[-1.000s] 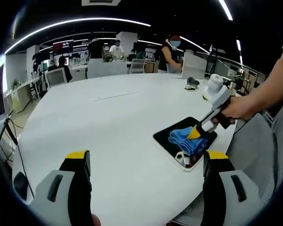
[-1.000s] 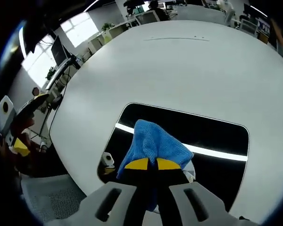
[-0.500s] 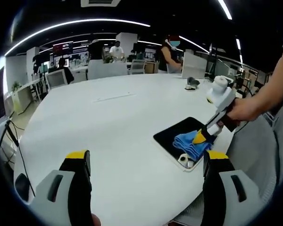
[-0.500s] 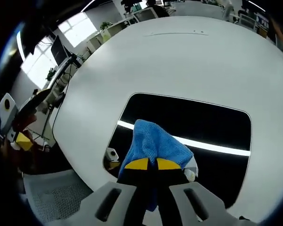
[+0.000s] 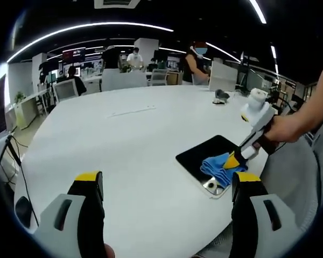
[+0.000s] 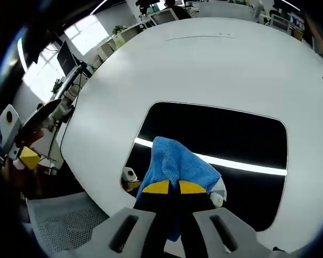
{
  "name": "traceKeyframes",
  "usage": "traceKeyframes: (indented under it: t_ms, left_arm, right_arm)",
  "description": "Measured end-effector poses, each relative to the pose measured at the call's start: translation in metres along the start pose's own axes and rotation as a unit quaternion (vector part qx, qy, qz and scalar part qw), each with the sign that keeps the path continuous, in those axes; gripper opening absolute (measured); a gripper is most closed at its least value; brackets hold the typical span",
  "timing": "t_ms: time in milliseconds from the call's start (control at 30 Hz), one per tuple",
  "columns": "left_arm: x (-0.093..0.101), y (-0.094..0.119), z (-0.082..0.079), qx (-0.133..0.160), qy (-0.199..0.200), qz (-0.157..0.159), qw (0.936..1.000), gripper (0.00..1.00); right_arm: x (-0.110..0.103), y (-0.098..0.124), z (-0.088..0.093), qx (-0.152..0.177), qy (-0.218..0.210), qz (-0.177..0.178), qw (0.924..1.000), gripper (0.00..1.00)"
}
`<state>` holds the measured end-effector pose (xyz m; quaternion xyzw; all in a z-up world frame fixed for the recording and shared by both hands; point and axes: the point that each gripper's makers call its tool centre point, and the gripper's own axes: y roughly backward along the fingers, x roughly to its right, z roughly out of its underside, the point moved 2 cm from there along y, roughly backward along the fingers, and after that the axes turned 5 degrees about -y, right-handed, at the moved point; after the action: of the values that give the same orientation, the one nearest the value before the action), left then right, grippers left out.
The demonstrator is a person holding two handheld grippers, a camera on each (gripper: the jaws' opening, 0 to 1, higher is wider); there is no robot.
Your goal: Wipe the mirror surface with the cleaning cloth until all visible marks leave the cleaned area.
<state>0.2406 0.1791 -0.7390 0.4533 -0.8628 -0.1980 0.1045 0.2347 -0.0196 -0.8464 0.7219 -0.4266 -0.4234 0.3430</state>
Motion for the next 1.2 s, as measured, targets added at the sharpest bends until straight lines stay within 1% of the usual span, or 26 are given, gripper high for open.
traceKeyframes:
  t_ms: [67, 167, 267, 467, 600, 767, 833, 1200]
  left_arm:
    - [0.001, -0.002, -0.002, 0.002, -0.001, 0.001, 1.0, 0.99]
    - [0.001, -0.004, -0.002, 0.002, -0.001, 0.002, 1.0, 0.99]
    - [0.001, -0.004, -0.003, 0.001, 0.0, 0.004, 1.0, 0.99]
    - [0.001, -0.003, -0.007, 0.005, 0.005, 0.004, 1.0, 0.99]
    - [0.002, -0.004, -0.003, 0.002, 0.008, 0.003, 1.0, 0.99]
    - [0.005, -0.005, -0.001, 0.0, 0.012, 0.005, 0.9999, 0.99]
    - [0.007, -0.006, -0.001, 0.001, 0.012, 0.005, 0.9999, 0.99]
    - [0.011, -0.007, -0.002, 0.003, 0.016, 0.002, 0.9999, 0.99]
  right_arm:
    - [0.001, 0.0, 0.0, 0.002, 0.001, 0.0, 1.0, 0.0]
    - [0.001, 0.001, 0.001, -0.002, -0.011, -0.004, 0.9999, 0.0]
    - [0.0, 0.002, 0.004, -0.005, -0.005, -0.006, 1.0, 0.0]
    - [-0.002, 0.003, 0.007, -0.005, -0.019, -0.009, 0.9998, 0.0]
    - [-0.005, 0.005, 0.013, -0.01, -0.024, -0.017, 0.9995, 0.0]
    - [-0.007, 0.006, 0.018, -0.013, -0.013, -0.017, 0.9997, 0.0]
    - [-0.008, 0.007, 0.021, -0.019, -0.024, -0.02, 0.9993, 0.0]
    - [-0.008, 0.007, 0.022, -0.016, -0.018, -0.026, 0.9994, 0.0]
